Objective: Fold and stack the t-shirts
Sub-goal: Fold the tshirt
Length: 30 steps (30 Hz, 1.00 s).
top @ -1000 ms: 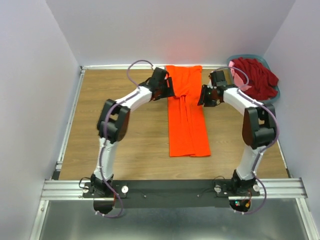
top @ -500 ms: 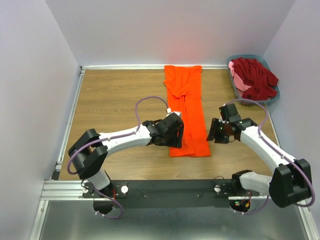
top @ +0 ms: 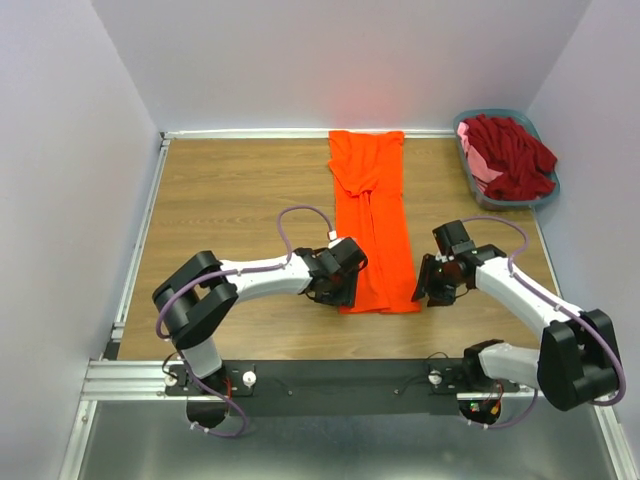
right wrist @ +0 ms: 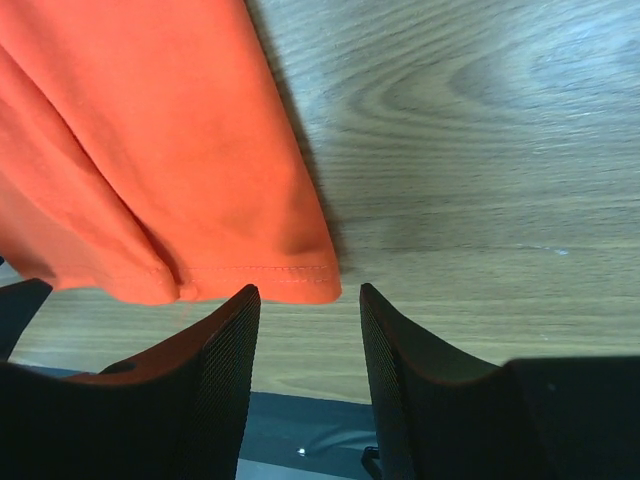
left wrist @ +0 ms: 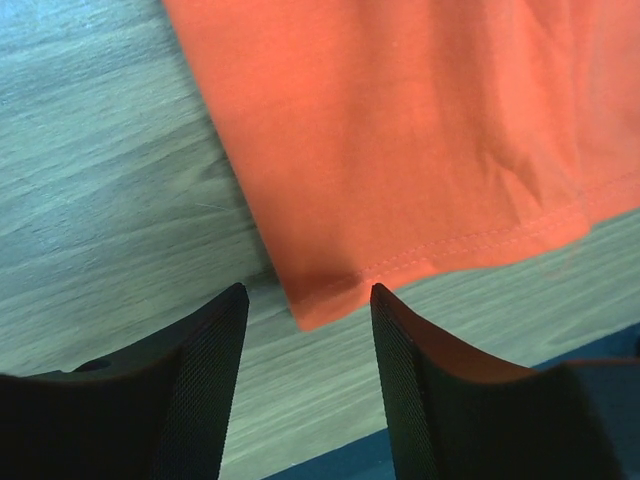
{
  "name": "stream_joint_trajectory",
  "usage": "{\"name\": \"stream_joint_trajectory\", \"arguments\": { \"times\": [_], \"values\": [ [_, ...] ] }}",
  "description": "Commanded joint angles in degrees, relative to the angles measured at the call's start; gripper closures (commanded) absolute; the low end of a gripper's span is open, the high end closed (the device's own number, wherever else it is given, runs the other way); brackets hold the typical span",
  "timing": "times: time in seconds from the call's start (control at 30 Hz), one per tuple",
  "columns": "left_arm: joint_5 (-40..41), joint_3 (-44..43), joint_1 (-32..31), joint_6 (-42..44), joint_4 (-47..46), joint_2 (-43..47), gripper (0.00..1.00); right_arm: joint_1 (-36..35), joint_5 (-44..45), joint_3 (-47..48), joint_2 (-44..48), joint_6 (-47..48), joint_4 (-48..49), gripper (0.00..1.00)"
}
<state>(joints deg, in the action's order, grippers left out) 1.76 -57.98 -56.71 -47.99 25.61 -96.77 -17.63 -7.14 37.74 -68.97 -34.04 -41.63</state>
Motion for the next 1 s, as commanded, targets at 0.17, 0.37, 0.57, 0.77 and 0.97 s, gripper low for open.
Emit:
{"name": "stream_joint_trajectory", "arguments": {
  "times": [0.17,0.37,0.57,0.77,0.97],
  "values": [
    [2.37,0.06,-0.33,-2.9,1.38,-2.89,0.46,-5.04,2.3,-0.65,-4.24,-4.1,2.43,0.47],
    [3.16,-1.35,-0.86,-1.67,2.78,-5.27,0.53,-6.19,6.78,-0.56,-5.21,-5.77,2.52,0.47],
    [3.86,-1.7,-0.95,-0.44,3.57,-5.97,0.61,-6.19,10.21,-0.12,-6.09,-6.39,2.16,0.47],
    [4.66,-2.4,-0.86,0.35,4.28,-6.5,0.75,-6.19,9.25,-0.38,-8.28,-6.04,2.78,0.47],
    [5.8,-2.23,-0.77,2.02,5.94,-6.85,1.0,-6.54,7.58,-2.23,-9.25,-6.39,3.66,0.65]
  ]
}}
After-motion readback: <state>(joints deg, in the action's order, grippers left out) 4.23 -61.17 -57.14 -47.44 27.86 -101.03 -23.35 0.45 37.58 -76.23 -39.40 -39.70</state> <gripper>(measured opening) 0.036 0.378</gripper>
